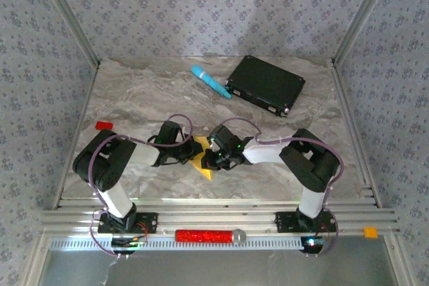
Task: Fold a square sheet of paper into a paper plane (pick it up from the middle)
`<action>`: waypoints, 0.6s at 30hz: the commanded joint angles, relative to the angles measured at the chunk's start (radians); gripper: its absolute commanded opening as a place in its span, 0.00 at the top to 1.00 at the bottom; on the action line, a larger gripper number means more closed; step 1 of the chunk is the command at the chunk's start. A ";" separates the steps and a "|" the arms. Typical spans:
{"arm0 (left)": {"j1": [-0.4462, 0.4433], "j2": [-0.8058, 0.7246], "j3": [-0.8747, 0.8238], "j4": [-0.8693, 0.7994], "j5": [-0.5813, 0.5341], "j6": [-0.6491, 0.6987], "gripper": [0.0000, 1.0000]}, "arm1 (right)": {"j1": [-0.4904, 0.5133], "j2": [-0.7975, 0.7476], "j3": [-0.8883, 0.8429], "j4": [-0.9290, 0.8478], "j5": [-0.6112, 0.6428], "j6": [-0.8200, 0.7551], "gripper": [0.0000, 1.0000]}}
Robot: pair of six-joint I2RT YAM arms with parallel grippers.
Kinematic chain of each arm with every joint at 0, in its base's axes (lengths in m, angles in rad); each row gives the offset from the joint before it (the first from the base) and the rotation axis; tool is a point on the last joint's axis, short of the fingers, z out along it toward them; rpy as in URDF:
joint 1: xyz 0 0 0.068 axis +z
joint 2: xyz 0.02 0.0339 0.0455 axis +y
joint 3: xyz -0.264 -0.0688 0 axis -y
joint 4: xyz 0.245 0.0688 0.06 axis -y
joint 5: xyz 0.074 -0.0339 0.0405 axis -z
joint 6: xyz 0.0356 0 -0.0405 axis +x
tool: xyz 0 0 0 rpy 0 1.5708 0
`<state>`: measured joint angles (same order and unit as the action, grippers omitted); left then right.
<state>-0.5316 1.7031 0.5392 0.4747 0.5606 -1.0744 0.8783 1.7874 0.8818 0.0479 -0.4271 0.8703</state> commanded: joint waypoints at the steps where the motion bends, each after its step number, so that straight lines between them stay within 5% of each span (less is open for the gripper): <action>1: -0.007 0.036 -0.028 -0.079 -0.041 -0.007 0.96 | -0.005 0.004 0.006 -0.052 0.007 -0.014 1.00; 18: -0.004 0.044 -0.034 -0.086 -0.056 -0.004 0.97 | 0.006 -0.105 -0.215 0.093 -0.002 0.073 1.00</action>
<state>-0.5388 1.7039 0.5385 0.4763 0.5617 -1.0744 0.8783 1.7031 0.7002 0.2020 -0.4198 0.9173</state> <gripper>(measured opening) 0.052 0.051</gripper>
